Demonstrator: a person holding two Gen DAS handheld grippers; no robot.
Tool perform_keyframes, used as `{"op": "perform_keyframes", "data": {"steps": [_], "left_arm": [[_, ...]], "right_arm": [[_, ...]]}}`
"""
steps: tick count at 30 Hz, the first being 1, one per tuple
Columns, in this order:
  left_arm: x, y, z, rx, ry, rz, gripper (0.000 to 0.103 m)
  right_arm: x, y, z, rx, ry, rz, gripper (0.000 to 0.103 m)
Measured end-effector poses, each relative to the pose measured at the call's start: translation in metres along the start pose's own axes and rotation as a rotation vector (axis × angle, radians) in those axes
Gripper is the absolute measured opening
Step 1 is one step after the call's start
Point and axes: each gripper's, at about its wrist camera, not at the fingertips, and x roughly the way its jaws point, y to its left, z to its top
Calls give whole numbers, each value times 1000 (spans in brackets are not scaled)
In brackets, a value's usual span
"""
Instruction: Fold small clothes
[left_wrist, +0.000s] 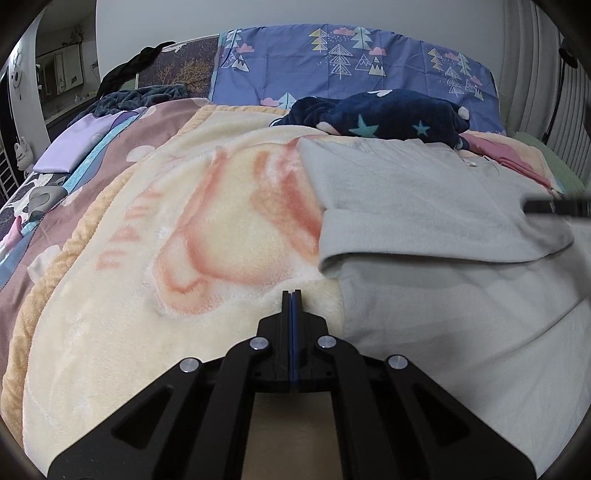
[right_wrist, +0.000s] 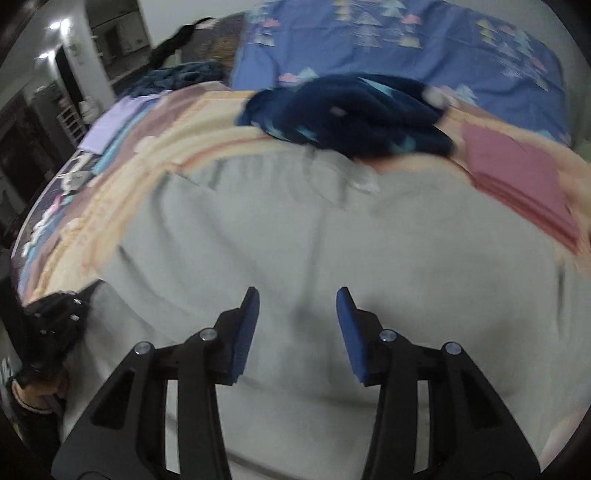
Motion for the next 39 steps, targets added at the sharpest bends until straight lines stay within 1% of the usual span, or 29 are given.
{"op": "perform_keyframes", "data": {"steps": [1, 2, 3, 4, 5, 6, 8, 9, 10, 12, 13, 14, 16, 18, 19, 20, 22, 23, 24, 25, 26, 28, 29, 31, 32, 35, 37, 38, 39], "left_arm": [[0, -2, 0, 7, 0, 7, 0], [0, -3, 0, 16, 1, 14, 0], [0, -5, 0, 24, 2, 23, 0], [-1, -7, 0, 33, 1, 33, 0], [-2, -9, 0, 43, 0, 44, 0], [-4, -11, 1, 52, -4, 57, 0], [-13, -12, 4, 59, -14, 76, 0], [-22, -11, 6, 52, -24, 72, 0], [-31, -11, 9, 45, -37, 58, 0], [-50, -14, 16, 51, -73, 40, 0], [-56, -18, 22, 60, -91, 34, 0], [-59, -21, 27, 63, -101, 24, 0], [-57, -33, 40, 53, -114, -34, 0], [-43, -48, 47, 22, -90, -127, 1], [-29, -56, 48, 8, -53, -159, 9], [-7, -65, 47, 4, 8, -154, 19], [30, -77, 36, 35, 83, -85, 21], [35, -81, 32, 37, 73, -78, 20], [30, -83, 33, 49, 62, -63, 20], [25, -85, 34, 63, 58, -49, 20], [21, -86, 34, 76, 52, -39, 20], [12, -91, 36, 92, 42, -33, 19], [7, -92, 38, 95, 31, -50, 19], [-5, -102, 44, 102, -10, -108, 19], [-8, -108, 46, 109, -21, -130, 20], [-7, -133, 51, 152, -29, -172, 21], [6, -150, 48, 187, -7, -195, 24], [15, -157, 44, 201, 22, -195, 28], [25, -164, 39, 220, 51, -178, 29]], "right_arm": [[5, -18, -12, 50, 21, -60, 44], [14, -40, -29, 115, 30, -73, 44], [15, -53, -41, 148, -28, -2, 44], [14, -57, -47, 150, -63, 24, 43], [13, -55, -49, 128, -75, 18, 44], [11, -51, -47, 112, -76, -4, 45], [10, -37, -44, 62, -76, -77, 45], [8, -32, -43, 54, -81, -99, 45], [2, -32, -44, 60, -93, -100, 45], [-21, -42, -45, 105, -162, -40, 45], [-31, -47, -45, 125, -195, -34, 47], [-42, -55, -45, 151, -214, -47, 51], [-50, -74, -47, 202, -205, -46, 52], [-46, -98, -56, 267, -157, -45, 56], [-35, -113, -64, 295, -103, -56, 52], [-29, -119, -74, 305, -90, -33, 49], [-29, -124, -89, 290, -121, 2, 46], [-40, -123, -93, 274, -133, 10, 47], [-55, -126, -95, 277, -161, 12, 49], [-70, -131, -97, 290, -199, 0, 56], [-91, -142, -100, 313, -268, -36, 58], [-121, -174, -105, 365, -346, -111, 58], [-136, -205, -107, 436, -379, -168, 58], [-161, -261, -115, 599, -421, -226, 57], [-175, -299, -123, 722, -443, -242, 55], [-206, -388, -148, 991, -505, -239, 54], [-218, -425, -158, 1085, -522, -259, 54], [-223, -444, -162, 1133, -530, -272, 56], [-224, -454, -164, 1160, -531, -267, 56]]}}
